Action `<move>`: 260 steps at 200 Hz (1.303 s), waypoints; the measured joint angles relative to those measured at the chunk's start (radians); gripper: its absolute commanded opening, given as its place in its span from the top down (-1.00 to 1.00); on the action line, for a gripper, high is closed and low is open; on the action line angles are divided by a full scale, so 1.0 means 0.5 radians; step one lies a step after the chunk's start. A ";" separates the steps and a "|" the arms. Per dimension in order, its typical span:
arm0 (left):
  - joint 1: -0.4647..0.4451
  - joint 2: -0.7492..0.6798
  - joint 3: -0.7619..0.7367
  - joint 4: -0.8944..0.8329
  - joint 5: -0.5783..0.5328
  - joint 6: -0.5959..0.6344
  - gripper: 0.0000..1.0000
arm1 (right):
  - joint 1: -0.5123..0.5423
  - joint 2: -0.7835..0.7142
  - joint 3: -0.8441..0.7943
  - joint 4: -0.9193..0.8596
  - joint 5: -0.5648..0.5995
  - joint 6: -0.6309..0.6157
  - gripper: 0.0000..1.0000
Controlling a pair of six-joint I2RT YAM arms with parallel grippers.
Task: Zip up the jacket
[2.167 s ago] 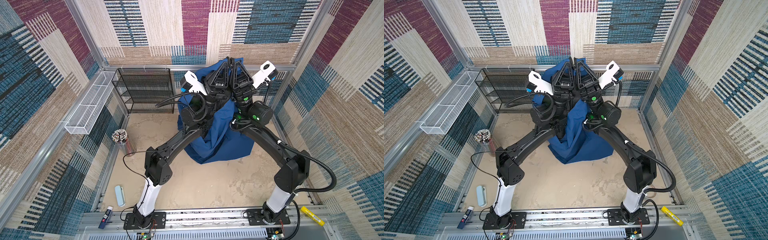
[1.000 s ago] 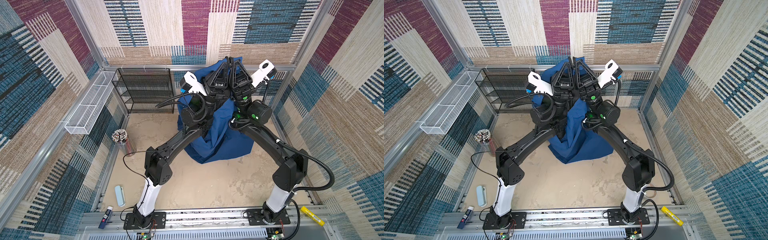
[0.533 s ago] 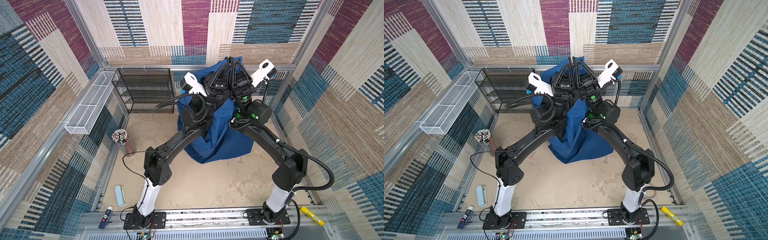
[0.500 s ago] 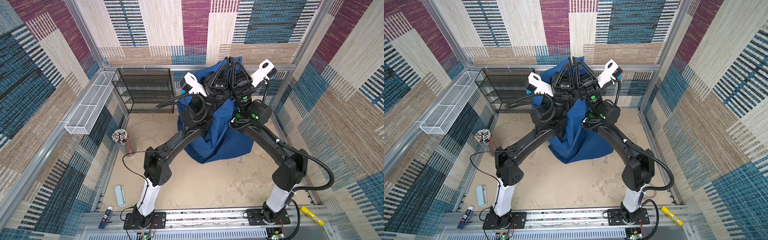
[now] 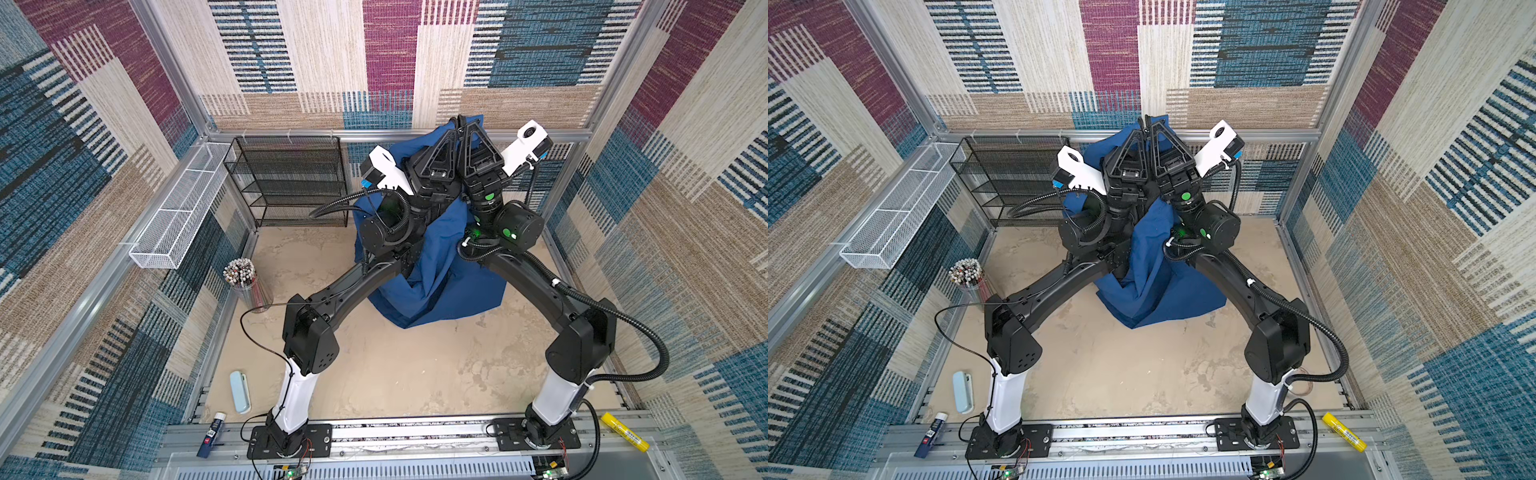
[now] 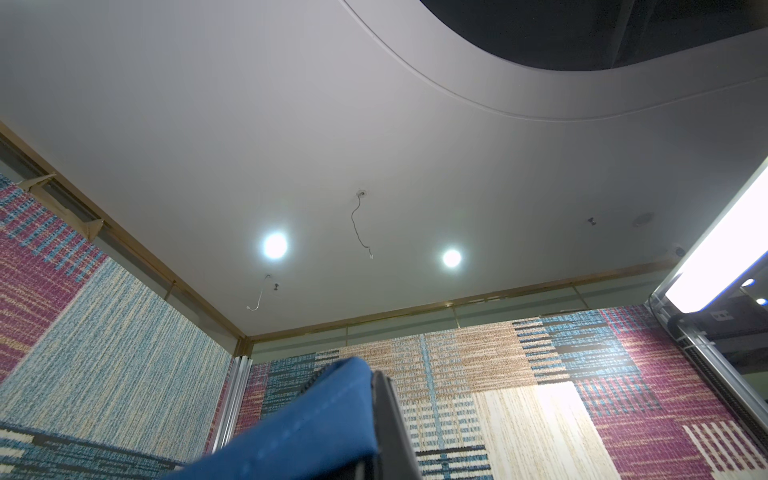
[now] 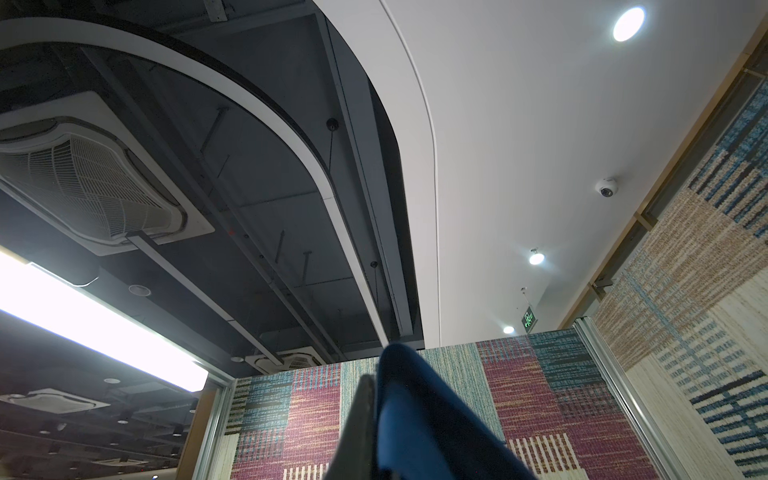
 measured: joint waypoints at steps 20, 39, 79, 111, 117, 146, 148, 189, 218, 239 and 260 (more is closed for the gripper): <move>0.005 -0.027 -0.044 0.000 0.006 0.018 1.00 | 0.000 0.000 0.000 0.000 -0.002 0.000 1.00; 0.008 -0.049 -0.079 0.001 0.009 0.026 1.00 | 0.000 0.000 0.000 -0.001 -0.005 0.000 1.00; 0.014 -0.079 -0.143 0.017 0.008 0.028 1.00 | 0.000 0.001 0.000 -0.002 -0.016 -0.014 1.00; 0.016 -0.105 -0.189 0.026 0.008 0.029 1.00 | 0.000 0.006 0.010 -0.002 -0.018 -0.016 1.00; 0.016 -0.108 -0.196 0.026 0.008 0.029 1.00 | 0.000 0.006 0.010 -0.002 -0.018 -0.018 1.00; 0.020 -0.126 -0.230 0.043 0.008 0.034 1.00 | 0.002 0.008 0.014 -0.002 -0.033 -0.030 1.00; 0.021 -0.126 -0.230 0.044 0.008 0.034 1.00 | 0.002 0.008 0.013 -0.002 -0.032 -0.030 1.00; 0.028 -0.143 -0.257 0.024 0.031 0.034 1.00 | 0.000 0.019 0.039 -0.004 -0.041 -0.037 1.00; 0.029 -0.186 -0.359 0.064 0.018 0.035 1.00 | -0.009 0.040 0.071 -0.003 -0.101 -0.036 1.00; 0.032 -0.206 -0.419 0.083 0.005 0.034 1.00 | -0.019 0.043 0.055 -0.004 -0.121 -0.037 1.00; 0.038 -0.215 -0.459 0.073 0.006 0.035 1.00 | -0.026 0.034 -0.008 -0.002 -0.087 -0.044 1.00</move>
